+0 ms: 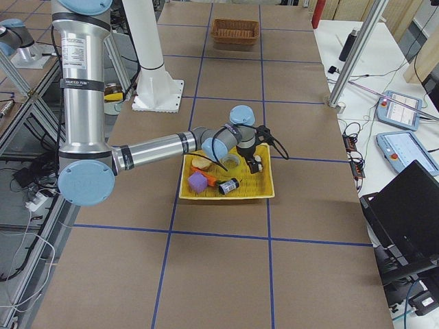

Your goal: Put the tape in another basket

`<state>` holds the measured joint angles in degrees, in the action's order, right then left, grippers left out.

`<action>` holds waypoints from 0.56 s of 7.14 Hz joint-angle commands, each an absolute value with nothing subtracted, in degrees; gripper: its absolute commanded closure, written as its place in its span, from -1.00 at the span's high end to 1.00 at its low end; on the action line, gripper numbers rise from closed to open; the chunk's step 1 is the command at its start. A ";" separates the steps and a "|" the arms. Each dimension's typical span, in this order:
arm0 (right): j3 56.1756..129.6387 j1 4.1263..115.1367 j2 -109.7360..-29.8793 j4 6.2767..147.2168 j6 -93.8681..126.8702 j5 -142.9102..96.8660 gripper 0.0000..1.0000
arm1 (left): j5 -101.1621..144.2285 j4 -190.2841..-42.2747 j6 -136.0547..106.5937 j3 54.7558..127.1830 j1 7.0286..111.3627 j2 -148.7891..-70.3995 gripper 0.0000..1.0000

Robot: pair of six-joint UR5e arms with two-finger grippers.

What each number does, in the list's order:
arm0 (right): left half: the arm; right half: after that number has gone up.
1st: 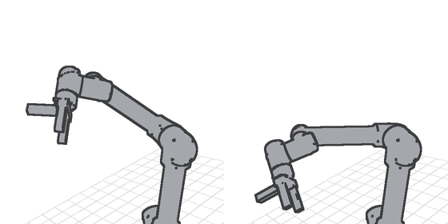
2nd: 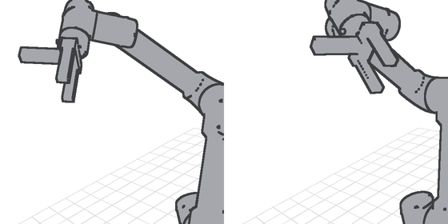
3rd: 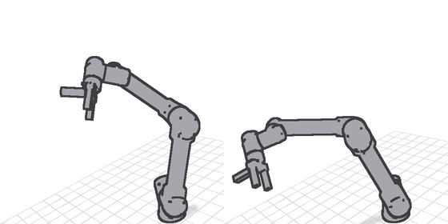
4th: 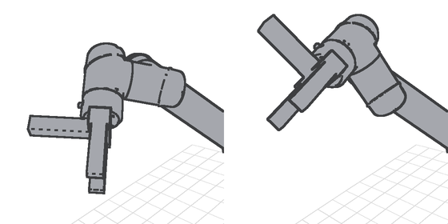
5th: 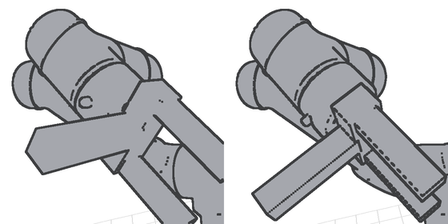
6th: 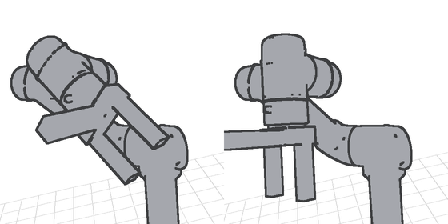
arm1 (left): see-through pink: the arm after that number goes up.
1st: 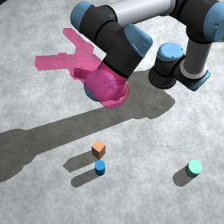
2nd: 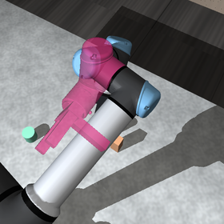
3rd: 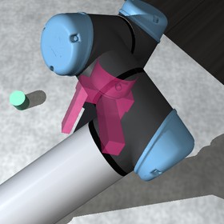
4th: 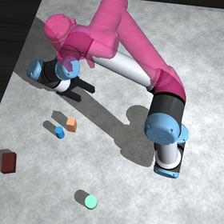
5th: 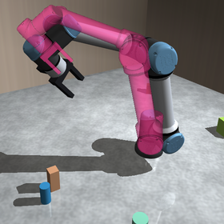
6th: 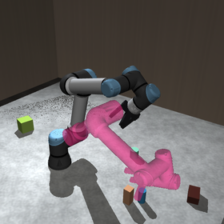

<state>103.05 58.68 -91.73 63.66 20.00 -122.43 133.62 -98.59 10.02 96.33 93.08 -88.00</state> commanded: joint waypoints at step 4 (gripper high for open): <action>102.22 50.73 -92.46 63.63 19.17 -118.48 0.88 | 133.68 -98.70 10.02 96.33 93.08 -87.89 0.98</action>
<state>102.38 52.65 -92.60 63.63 19.67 -118.80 133.68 -98.63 10.02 96.33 93.08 -87.92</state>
